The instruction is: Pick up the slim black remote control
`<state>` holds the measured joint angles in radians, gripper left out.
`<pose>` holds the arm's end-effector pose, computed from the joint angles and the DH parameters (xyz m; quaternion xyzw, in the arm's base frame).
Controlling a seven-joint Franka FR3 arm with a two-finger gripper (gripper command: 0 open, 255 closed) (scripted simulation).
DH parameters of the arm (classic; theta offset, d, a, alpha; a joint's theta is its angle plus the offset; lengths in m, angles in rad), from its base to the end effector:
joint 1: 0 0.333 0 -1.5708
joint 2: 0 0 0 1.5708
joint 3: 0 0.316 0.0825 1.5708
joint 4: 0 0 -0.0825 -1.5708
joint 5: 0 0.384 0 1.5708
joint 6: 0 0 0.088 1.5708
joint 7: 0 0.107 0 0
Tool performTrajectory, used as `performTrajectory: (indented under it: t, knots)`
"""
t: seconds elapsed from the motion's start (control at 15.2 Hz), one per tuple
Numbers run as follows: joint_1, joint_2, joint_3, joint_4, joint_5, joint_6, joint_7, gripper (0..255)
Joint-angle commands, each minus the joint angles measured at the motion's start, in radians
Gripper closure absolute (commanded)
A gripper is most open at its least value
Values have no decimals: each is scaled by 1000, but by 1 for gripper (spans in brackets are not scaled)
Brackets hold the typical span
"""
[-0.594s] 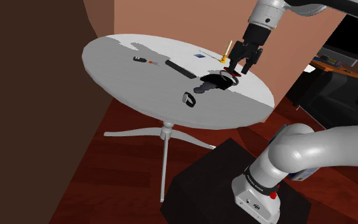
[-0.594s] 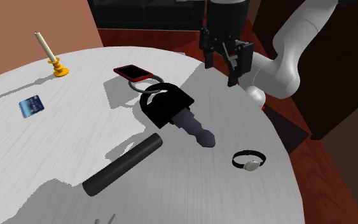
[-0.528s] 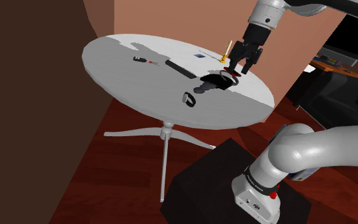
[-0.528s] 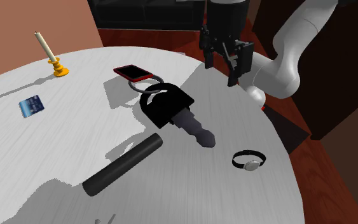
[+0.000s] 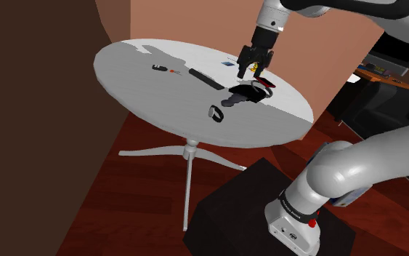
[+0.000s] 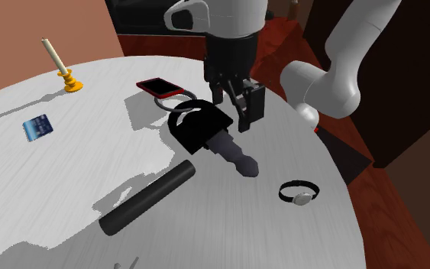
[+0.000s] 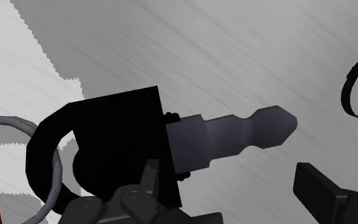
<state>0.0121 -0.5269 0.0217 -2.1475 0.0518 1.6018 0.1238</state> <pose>0.3856 0.0202 0.6023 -0.9986 0.0475 0.0110 0.0196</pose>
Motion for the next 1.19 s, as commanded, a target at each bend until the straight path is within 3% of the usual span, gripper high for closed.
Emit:
performTrajectory:
  t: [0.0,0.46,0.92,1.12]
  knots:
    - [0,76,3,40,-15,39,-13,0]
    - [6,336,24,230,-70,120,-34,0]
    - [18,609,42,490,-137,141,-46,0]
    - [19,627,43,483,-142,167,-45,0]
